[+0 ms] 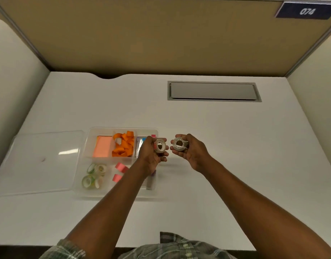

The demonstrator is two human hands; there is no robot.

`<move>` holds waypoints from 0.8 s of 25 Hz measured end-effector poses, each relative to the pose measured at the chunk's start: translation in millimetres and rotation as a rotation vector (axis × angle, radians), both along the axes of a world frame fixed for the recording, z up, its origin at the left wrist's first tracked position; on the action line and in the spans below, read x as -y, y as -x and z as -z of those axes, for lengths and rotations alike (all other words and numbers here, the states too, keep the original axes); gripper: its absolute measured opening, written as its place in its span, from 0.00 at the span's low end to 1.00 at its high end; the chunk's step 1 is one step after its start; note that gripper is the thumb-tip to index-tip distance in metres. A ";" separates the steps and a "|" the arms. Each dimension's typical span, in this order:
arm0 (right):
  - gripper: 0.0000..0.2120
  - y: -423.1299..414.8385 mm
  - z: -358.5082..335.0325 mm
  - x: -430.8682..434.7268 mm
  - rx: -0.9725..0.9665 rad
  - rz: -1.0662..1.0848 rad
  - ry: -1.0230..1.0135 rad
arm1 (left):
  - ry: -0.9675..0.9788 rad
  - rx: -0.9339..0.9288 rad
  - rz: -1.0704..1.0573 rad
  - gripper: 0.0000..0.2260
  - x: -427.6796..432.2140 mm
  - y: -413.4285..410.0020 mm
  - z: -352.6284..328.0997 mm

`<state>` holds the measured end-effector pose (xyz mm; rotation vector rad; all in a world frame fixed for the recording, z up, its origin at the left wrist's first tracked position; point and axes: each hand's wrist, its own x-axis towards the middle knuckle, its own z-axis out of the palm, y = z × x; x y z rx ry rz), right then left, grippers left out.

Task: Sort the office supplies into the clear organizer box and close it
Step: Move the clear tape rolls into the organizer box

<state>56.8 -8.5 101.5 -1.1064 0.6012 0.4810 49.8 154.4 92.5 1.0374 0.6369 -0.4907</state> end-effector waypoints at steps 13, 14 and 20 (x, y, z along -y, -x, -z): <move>0.13 15.2 11.4 -193.0 0.307 -0.614 0.430 | -1.136 0.300 0.098 0.21 -195.1 83.1 13.2; 0.14 16.4 12.9 -199.6 0.357 -0.643 0.473 | -1.235 0.331 0.155 0.22 -202.9 86.6 18.0; 0.18 26.2 28.9 -229.8 0.738 -0.839 0.752 | -1.591 0.445 0.435 0.28 -220.4 103.6 40.9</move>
